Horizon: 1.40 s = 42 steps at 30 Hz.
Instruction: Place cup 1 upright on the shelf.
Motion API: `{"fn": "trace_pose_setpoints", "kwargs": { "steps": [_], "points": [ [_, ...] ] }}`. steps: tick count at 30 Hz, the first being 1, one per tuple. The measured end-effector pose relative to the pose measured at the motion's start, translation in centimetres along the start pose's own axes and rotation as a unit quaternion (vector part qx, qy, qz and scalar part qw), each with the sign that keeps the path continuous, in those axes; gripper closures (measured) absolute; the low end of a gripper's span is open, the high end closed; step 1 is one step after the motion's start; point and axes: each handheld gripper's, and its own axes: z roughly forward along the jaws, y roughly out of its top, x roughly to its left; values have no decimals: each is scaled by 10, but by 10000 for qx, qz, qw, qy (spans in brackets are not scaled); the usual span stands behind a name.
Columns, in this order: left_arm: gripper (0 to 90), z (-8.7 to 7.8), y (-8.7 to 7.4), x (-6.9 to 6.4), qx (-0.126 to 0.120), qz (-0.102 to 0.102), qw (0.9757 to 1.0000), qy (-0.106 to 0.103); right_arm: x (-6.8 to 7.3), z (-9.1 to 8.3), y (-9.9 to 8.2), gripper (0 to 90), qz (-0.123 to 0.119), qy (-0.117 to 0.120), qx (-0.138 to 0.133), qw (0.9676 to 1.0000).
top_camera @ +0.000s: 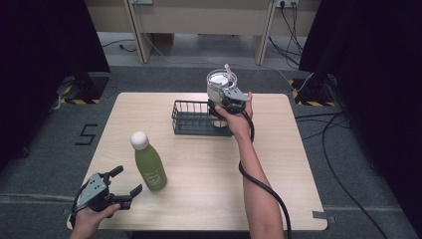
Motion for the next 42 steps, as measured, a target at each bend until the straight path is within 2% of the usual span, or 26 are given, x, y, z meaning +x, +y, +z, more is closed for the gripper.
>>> {"fn": "trace_pose_setpoints", "kwargs": {
  "steps": [6,25,42],
  "points": [
    [4,0,0,0,1,6,10000,-1,1,0,0,32,-31,-61,-28,10000],
    [3,0,0,0,-5,16,10000,13,1,-10,1,34,17,-21,-59,10000],
    [0,-1,1,-2,0,63,10000,27,2,-40,-5,55,49,14,-83,10000]
  ]
}}
